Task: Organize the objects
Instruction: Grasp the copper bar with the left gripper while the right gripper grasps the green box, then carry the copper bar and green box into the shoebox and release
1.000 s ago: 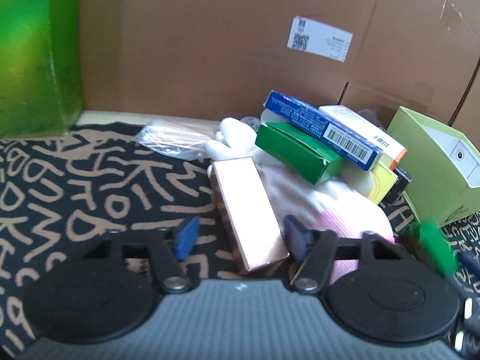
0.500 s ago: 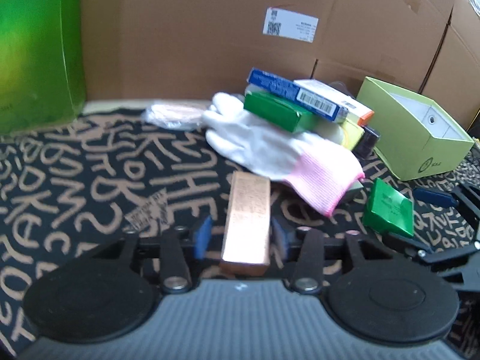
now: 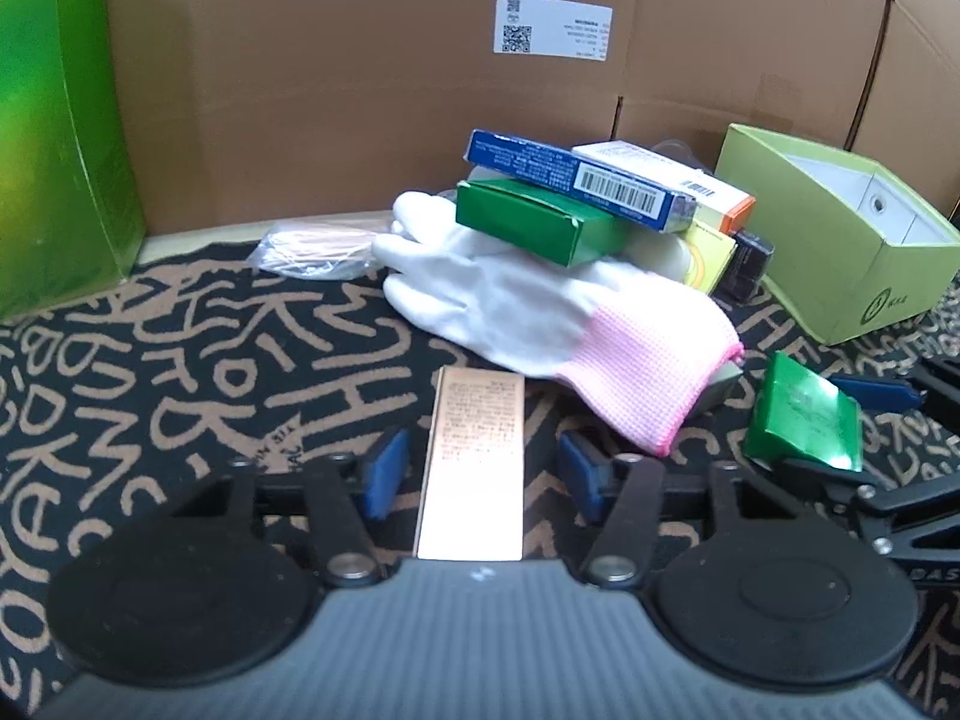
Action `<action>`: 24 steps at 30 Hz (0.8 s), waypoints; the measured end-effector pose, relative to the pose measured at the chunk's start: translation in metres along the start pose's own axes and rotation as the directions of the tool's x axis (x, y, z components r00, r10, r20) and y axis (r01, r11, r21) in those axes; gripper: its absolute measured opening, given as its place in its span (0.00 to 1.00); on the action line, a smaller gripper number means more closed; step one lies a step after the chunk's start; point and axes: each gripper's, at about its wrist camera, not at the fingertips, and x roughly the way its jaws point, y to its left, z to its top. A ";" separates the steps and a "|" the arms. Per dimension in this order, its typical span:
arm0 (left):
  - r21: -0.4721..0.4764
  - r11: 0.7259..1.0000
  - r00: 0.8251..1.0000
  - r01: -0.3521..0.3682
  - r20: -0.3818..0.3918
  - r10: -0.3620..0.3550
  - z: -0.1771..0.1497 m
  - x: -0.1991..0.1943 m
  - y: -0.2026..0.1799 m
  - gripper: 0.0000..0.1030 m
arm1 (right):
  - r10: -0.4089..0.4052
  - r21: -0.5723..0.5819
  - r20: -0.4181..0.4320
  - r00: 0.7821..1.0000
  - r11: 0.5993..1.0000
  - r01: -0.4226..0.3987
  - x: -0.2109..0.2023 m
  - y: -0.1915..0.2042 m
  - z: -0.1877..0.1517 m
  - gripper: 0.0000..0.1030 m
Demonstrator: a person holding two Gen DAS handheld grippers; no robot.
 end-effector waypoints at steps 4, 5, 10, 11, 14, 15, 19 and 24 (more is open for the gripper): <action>0.001 1.000 1.000 -0.002 -0.004 0.002 -0.002 -0.005 0.001 0.29 | 0.002 0.027 0.021 1.000 1.000 -0.003 -0.011 0.000 -0.004 0.69; -0.004 1.000 1.000 0.004 -0.007 -0.004 -0.003 -0.007 0.002 0.29 | 0.005 0.033 0.027 1.000 0.999 -0.006 -0.014 0.000 -0.005 0.69; 0.007 1.000 1.000 0.022 0.005 -0.022 -0.014 -0.030 -0.003 0.29 | 0.004 0.047 0.075 0.997 0.999 -0.008 -0.037 0.001 -0.008 0.69; 0.014 0.999 0.999 0.030 0.014 -0.030 -0.015 -0.037 -0.006 0.29 | 0.003 0.051 0.086 0.996 0.999 -0.007 -0.042 0.000 -0.008 0.69; 0.038 0.998 0.997 0.056 0.059 -0.058 -0.012 -0.061 -0.016 0.29 | -0.014 0.062 0.133 0.991 0.998 0.006 -0.060 -0.004 -0.007 0.69; 0.049 0.997 0.994 0.065 0.080 -0.069 -0.008 -0.069 -0.022 0.29 | -0.022 0.066 0.149 0.989 0.998 0.012 -0.065 -0.007 -0.006 0.69; 0.093 0.987 0.978 0.132 0.150 -0.145 0.014 -0.092 -0.049 0.29 | -0.083 0.087 0.223 0.971 0.994 0.065 -0.091 -0.024 0.002 0.69; 0.146 0.960 0.946 0.239 0.189 -0.264 0.048 -0.098 -0.095 0.29 | -0.209 0.109 0.263 0.942 0.976 0.187 -0.111 -0.063 0.014 0.69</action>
